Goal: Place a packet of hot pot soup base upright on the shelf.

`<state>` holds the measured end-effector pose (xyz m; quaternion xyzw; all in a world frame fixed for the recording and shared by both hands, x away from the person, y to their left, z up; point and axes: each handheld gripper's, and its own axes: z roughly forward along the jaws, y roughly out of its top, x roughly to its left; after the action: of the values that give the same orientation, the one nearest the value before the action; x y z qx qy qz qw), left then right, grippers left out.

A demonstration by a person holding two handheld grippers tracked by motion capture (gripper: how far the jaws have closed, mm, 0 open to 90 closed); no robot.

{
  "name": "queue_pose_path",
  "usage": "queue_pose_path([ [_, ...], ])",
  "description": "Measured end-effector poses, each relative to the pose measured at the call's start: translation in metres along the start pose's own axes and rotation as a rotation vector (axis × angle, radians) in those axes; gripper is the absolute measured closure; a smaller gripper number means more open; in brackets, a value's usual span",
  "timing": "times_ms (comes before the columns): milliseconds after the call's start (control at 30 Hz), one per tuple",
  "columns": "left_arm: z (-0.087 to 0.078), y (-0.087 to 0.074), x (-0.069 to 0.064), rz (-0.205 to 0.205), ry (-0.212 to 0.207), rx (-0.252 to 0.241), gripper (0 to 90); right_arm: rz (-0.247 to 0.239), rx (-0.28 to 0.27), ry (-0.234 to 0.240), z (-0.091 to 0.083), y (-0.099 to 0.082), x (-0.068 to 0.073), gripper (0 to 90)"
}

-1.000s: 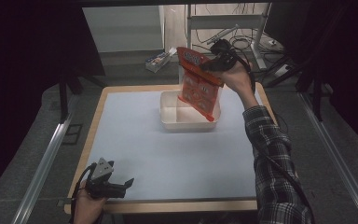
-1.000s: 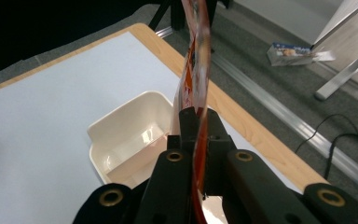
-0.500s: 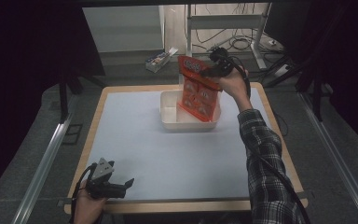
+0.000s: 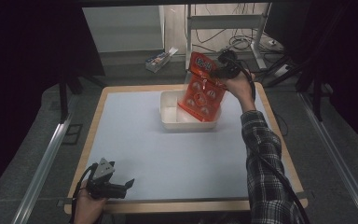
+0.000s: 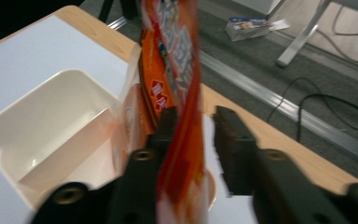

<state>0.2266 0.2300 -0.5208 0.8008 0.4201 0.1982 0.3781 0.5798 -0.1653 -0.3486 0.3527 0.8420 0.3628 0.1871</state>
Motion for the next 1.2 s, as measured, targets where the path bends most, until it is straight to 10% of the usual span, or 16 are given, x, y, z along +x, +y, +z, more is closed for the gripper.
queue_pose_path([
  [367, 0.000, 0.000, 0.000, 0.000, -0.001, 0.002, 1.1, -0.007, -0.052, -0.037, -0.009, 0.004, -0.002, 8.3],
  [1200, 0.001, 0.001, -0.003, 0.018, -0.004, 0.006, 1.0, -0.057, -0.051, -0.005, -0.034, -0.005, 0.010, 1.7],
])
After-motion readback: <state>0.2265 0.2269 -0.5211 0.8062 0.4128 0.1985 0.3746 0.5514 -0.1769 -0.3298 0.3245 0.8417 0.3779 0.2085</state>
